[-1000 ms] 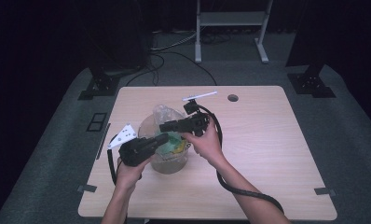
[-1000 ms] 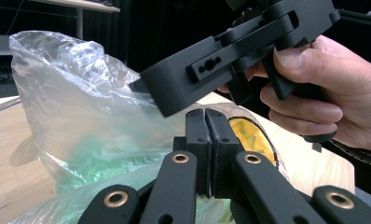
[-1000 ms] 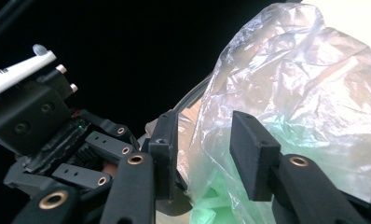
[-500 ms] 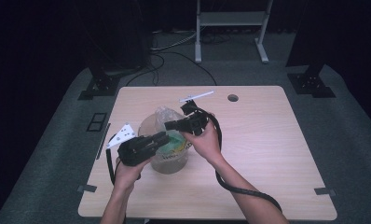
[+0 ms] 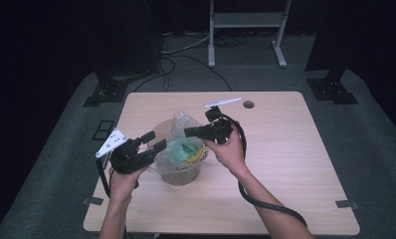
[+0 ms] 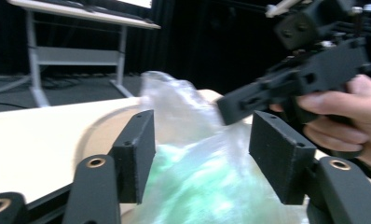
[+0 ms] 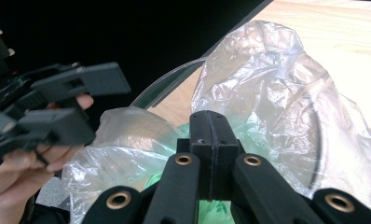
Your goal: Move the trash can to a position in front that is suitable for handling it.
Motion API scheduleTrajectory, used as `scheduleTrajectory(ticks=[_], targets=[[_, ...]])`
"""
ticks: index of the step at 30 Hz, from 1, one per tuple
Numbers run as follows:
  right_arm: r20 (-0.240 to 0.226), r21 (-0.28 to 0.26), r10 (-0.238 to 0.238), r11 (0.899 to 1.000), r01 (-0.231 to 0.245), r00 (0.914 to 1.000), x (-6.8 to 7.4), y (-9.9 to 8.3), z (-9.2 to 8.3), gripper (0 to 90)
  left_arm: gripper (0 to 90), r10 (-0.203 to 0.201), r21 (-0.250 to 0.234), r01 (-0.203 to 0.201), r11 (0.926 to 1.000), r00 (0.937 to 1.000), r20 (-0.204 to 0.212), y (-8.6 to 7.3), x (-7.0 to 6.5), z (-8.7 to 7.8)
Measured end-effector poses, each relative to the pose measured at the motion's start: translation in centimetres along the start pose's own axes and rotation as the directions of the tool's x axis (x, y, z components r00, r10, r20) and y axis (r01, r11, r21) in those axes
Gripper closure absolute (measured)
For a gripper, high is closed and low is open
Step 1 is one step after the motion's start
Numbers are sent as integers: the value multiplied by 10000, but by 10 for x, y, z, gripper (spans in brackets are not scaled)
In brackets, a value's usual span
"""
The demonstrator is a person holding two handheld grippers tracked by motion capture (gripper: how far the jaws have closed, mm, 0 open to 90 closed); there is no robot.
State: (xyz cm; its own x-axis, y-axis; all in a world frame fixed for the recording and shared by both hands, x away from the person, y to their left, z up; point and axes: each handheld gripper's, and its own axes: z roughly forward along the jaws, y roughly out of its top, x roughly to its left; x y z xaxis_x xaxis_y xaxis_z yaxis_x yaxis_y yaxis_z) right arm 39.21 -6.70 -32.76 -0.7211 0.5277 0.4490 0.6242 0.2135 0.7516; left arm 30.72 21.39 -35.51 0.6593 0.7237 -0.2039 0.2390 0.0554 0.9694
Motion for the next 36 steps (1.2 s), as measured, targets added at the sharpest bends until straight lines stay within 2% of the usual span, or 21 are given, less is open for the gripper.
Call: scheduleTrajectory(ticks=[2,6,7,11,16,18,22,27,34,36], targets=[[-61,-20,-32,10000,32,10000,0,0,-3,900,356,147,28,-146,9999,9992,-364,1,3,-3],[-180,-91,-86,9999,84,9998,1,-3,-9,900,287,134,84,-126,9999,9947,-1020,1,9,-7],[-229,-146,-94,9999,91,9997,1,-4,-12,900,267,115,98,-103,9999,9917,-1278,0,13,-10],[-341,-230,-119,9997,111,9993,1,-6,-17,900,225,-48,18,52,10000,9874,-1584,-1,19,-14],[-470,-371,-76,9993,59,9989,1,-8,-24,900,194,-256,104,285,9995,9767,-2133,-6,32,-18],[-509,-421,-72,9991,51,9987,2,-8,-27,900,190,-406,49,430,9991,9703,-2384,-9,36,-20],[-612,-488,-155,9987,126,9980,4,-6,-35,900,183,-887,-101,894,9959,9578,-2732,-15,46,-21],[-720,-701,-205,9974,155,9972,6,-2,-43,900,158,-896,57,967,9953,9416,-3245,-23,55,-21],[-867,-1032,-268,9945,178,9959,12,5,-55,900,148,-1087,280,1263,9916,9308,-3489,-35,65,-20],[-930,-1165,-296,9930,186,9952,13,8,-60,900,114,-1122,310,1322,9907,9259,-3608,-37,67,-19]])
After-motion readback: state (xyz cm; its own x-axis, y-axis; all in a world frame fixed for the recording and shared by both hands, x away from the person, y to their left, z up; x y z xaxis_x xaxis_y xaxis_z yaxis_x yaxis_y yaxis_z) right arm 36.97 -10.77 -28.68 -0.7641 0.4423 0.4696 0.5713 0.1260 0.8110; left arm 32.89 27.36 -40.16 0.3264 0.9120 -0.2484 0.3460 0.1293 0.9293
